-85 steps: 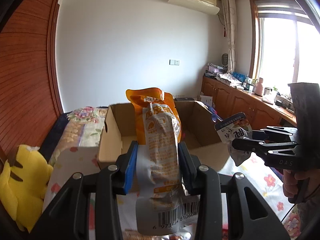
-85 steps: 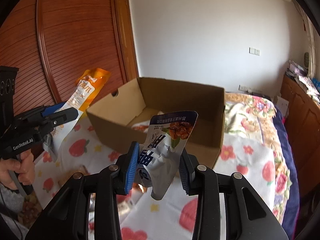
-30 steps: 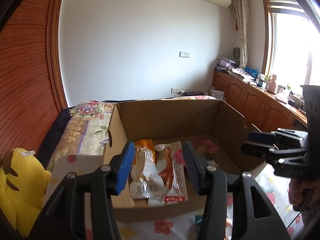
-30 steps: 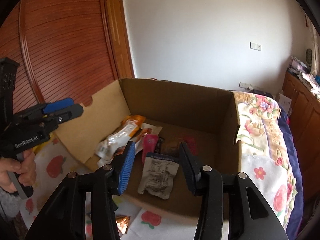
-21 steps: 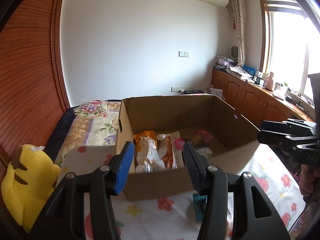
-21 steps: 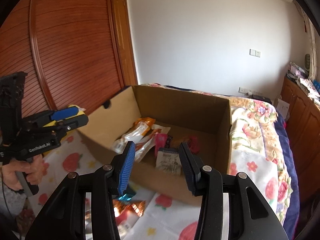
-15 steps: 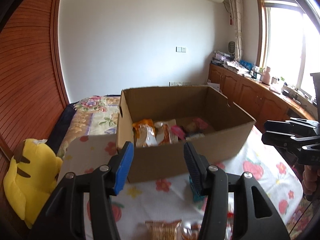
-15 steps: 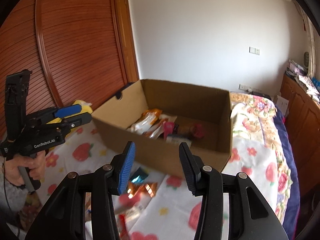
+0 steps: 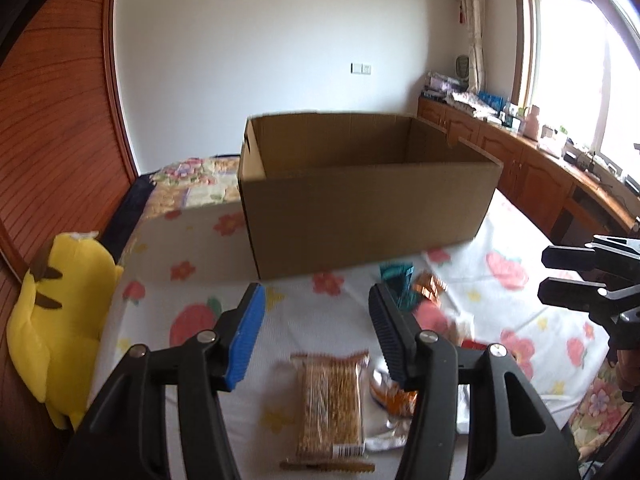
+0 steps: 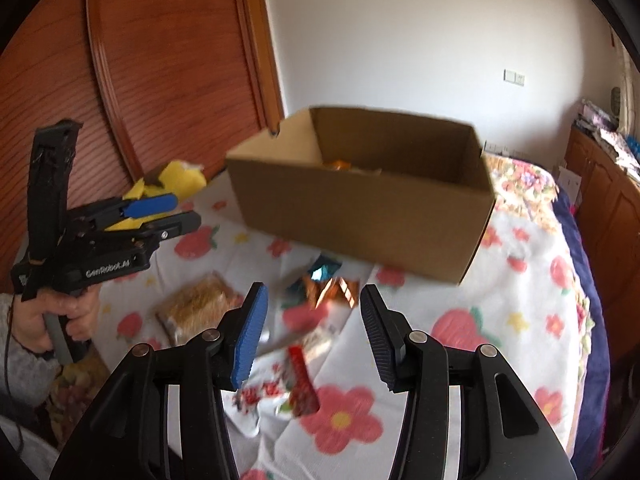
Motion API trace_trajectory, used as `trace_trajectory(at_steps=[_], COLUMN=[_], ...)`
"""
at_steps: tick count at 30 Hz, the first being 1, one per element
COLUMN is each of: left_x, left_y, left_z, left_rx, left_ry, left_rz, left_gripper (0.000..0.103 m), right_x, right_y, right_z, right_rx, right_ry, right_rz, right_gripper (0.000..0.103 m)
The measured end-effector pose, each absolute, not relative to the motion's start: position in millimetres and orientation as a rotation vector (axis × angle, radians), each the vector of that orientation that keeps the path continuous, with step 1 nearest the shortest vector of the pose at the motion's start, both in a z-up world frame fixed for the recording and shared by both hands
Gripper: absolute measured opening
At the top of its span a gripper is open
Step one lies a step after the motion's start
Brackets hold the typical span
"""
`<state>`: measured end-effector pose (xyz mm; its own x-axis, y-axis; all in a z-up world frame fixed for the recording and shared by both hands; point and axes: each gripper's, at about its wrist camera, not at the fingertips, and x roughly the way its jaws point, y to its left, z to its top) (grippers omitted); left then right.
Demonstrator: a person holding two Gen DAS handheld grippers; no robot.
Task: Organize snacks
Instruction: 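Withdraw both tools from the box toward remaining snacks, then grasp red-white pouch with right tool while left tool grasps the large granola bar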
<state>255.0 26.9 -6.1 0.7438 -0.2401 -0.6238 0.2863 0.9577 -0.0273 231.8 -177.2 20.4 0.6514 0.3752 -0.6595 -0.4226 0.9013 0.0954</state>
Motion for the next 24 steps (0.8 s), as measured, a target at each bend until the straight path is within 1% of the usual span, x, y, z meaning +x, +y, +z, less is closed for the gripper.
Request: trace_trajectory(at_steps=[12, 18, 24], left_x=[240, 236, 234], left_y=[25, 28, 30], left_z=[-46, -58, -67], left_rx=[0.080, 0.072, 0.073], left_ry=[0.754, 0.784, 0.810], left_rz=[-0.307, -0.307, -0.307], left_gripper=[0.054, 0.055, 0.055], right_x=[220, 221, 221], right_y=[-181, -186, -187], right_z=[-32, -51, -63], right_rx=[-0.050, -0.012, 0.015], right_ry=[0.837, 0.877, 0.904], right_rz=[0.460, 0.472, 0.493], right_gripper=[0.049, 0.049, 0.046])
